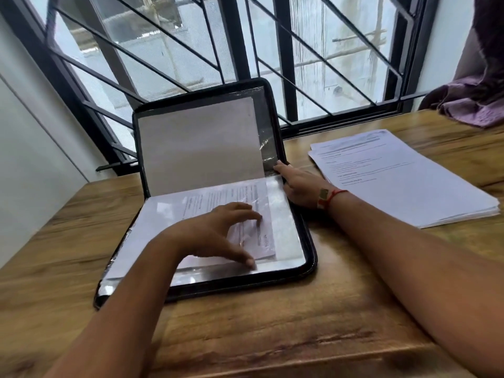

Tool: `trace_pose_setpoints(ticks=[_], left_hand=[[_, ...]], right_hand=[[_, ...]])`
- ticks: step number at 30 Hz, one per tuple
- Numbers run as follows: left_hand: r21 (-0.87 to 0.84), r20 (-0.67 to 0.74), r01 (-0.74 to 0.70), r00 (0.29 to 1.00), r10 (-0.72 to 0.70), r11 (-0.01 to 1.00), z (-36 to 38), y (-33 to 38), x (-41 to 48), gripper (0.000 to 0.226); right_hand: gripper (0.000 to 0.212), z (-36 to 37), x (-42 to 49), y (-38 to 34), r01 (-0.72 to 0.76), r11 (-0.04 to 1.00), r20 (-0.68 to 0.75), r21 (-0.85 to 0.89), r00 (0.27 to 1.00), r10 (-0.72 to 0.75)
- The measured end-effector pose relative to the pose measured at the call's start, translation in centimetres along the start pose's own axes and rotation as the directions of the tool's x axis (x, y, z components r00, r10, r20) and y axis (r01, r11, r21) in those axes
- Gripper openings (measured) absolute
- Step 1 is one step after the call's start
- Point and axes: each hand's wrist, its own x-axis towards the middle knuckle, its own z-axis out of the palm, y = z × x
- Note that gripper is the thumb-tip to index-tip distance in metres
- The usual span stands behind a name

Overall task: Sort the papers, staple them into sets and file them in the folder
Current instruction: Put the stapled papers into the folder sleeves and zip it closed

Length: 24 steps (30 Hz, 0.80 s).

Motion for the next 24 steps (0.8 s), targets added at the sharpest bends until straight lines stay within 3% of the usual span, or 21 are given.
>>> trace_pose_setpoints(ticks=[6,10,17,20,24], left_hand=[[-0.018,-0.162,-0.114,0.981,0.110,0.993,1.4,0.7,-1.3,0.063],[0.098,-0.266,-0.204,0.938,0.223,0.974,2.3,2.0,-2.0,0.048],[0.365,-0.569,-0.092,0.765,0.300,0.926,4.1,2.0,-1.7,0.045],[0.349,-0.655,-0.118,0.679,0.332,0.930,3.6,1.9,-1.7,0.033],[0.258,-0.724,-0.135,0.629,0.284,0.957,1.6,1.4,-1.6,0.017]], right_hand=[[0.058,-0.3,-0.4,-0.1,-0.003,1.000,-0.012,-0.007,1.000,0.003],[0.057,-0.3,-0.5,-0.2,-0.014,1.000,-0.009,0.008,1.000,0.014],[0.053,-0.3,-0.6,-0.2,-0.033,0.999,-0.020,0.025,0.999,0.033],[0.050,-0.5,-0.6,-0.3,-0.047,0.998,-0.027,0.039,0.998,0.048],[0.049,-0.4,-0.7,-0.2,-0.064,0.995,-0.030,0.070,0.997,0.066]])
